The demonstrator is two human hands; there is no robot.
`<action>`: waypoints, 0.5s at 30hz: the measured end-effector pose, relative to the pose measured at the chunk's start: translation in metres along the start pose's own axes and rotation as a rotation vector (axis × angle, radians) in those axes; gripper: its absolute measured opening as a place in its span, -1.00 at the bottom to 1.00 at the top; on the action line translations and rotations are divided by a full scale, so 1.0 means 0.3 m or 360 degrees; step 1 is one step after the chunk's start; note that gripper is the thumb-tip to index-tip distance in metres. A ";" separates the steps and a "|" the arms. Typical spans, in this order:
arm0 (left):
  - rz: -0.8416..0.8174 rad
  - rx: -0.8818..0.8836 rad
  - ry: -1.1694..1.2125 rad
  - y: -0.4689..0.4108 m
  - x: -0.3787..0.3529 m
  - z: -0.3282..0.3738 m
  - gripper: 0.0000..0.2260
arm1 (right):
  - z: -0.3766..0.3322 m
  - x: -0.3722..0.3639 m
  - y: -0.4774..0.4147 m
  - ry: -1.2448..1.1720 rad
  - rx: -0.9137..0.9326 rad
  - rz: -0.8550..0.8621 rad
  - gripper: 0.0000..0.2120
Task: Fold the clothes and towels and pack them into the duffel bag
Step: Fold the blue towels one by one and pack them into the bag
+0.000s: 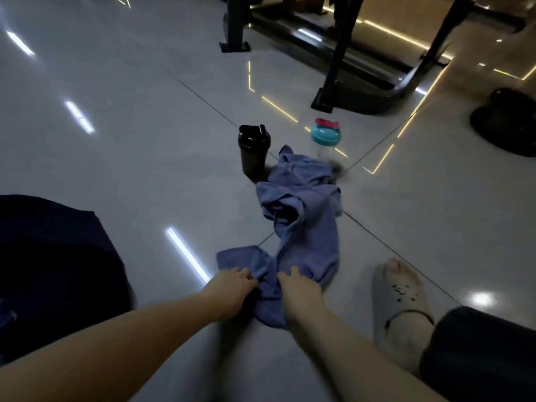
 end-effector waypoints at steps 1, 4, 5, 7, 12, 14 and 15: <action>-0.0003 -0.0006 0.0013 0.002 0.006 0.000 -0.63 | -0.004 0.006 0.001 0.0037 0.0010 0.0021 -0.64; 0.0061 0.0128 0.0081 0.016 0.086 -0.038 -0.66 | 0.007 0.076 0.009 -0.0013 -0.0044 0.0051 -0.91; 0.0167 0.0186 0.0149 0.023 0.143 -0.055 -0.72 | 0.022 0.111 0.007 -0.0112 -0.0113 0.0061 -0.88; 0.0408 0.0270 0.0330 0.046 0.272 -0.094 -0.80 | 0.054 0.192 -0.003 -0.0465 -0.0231 0.0085 -0.72; 0.0953 0.0392 0.0927 0.113 0.574 -0.138 -0.92 | 0.030 0.444 0.070 -0.1818 -0.0012 -0.0164 -0.76; 0.1103 0.0393 0.1272 0.151 0.671 -0.120 -0.92 | 0.013 0.545 0.138 -0.2006 0.0136 -0.0179 -0.68; 0.1122 0.0402 0.1402 0.172 0.710 -0.105 -0.90 | 0.014 0.591 0.166 -0.1892 0.0183 -0.0071 -0.66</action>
Point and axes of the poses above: each hand's wrist, its own y-axis away from the middle knuckle, its own x-axis out of the back of the hand, z = x × y, the point moved 6 cm from there along -y, towards the middle knuckle, and after that the axes turned 15 degrees about -x, right-handed, at the moved point
